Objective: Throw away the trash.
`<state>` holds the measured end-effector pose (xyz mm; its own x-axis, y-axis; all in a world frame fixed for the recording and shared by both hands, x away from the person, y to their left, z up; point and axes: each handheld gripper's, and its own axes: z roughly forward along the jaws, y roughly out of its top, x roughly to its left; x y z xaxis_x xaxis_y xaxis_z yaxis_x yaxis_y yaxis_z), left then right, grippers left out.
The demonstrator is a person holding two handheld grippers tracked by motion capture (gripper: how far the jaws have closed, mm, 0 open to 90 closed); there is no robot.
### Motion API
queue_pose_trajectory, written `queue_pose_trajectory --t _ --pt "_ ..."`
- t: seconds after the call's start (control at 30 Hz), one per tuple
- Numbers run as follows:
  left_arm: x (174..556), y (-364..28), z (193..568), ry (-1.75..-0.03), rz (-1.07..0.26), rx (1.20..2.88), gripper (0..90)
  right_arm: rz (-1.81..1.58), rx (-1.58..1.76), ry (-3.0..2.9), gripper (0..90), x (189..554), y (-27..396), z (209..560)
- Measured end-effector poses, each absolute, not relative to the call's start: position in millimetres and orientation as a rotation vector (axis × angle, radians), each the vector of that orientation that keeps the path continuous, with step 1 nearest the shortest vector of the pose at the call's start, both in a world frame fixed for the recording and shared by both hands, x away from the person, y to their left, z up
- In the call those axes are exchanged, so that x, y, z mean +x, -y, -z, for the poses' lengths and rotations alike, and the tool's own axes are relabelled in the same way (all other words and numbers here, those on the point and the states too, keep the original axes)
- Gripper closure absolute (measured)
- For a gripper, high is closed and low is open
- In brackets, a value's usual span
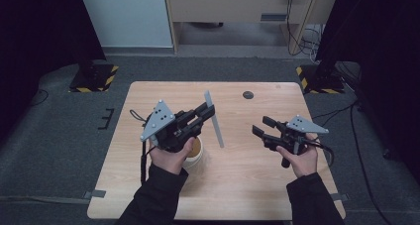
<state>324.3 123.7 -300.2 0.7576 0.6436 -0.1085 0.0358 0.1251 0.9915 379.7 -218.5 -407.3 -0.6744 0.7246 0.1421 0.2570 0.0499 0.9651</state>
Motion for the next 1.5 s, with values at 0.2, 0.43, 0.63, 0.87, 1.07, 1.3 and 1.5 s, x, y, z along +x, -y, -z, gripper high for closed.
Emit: queue_pose_trajectory --t 0.2,0.43,0.63,0.87,1.07,1.3,1.5 --pt "321 -135 295 -0.602 -0.517 1.385 79.9 -1.567 1.088 -1.985 35.2 387 231 430" --pt "317 -146 292 -0.596 -0.567 1.409 79.9 -1.489 1.153 -2.011 33.2 392 239 449" --pt "316 -156 294 -0.603 -0.603 1.431 80.0 -1.452 1.176 -2.03 32.3 394 242 456" --pt "317 -163 301 -0.622 -0.617 1.456 79.9 -1.439 1.183 -2.036 31.5 395 243 459" --pt "322 -161 316 -0.636 -0.614 1.503 79.9 -1.429 1.18 -2.043 31.2 396 244 461" --pt "329 -160 334 -0.666 -0.591 1.545 79.9 -1.424 1.174 -2.051 31.1 396 243 461" --pt "333 -160 346 -0.688 -0.57 1.573 79.4 -1.425 1.176 -2.049 31.1 396 244 461"
